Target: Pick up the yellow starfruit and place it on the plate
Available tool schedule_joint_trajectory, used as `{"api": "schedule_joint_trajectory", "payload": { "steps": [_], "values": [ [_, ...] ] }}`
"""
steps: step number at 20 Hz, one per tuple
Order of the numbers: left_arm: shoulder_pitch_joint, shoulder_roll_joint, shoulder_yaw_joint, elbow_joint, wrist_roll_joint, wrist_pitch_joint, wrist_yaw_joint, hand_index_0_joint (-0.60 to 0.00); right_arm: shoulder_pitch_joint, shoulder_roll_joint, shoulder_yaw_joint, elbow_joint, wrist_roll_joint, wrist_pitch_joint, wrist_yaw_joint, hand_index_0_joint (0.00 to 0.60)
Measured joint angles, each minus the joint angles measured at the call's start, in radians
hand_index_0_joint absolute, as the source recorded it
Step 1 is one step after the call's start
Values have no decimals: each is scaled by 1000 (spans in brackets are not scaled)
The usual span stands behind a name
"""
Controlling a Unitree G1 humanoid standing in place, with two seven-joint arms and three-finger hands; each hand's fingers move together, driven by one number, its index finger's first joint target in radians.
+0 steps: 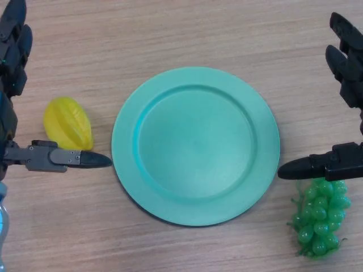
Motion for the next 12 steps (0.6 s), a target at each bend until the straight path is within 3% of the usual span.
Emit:
{"api": "schedule_joint_trajectory", "payload": {
  "steps": [12],
  "values": [
    [3, 2, 37, -33, -13, 50, 1, 0, 18, 9, 4, -40, 0, 0, -30, 0]
  ]
}}
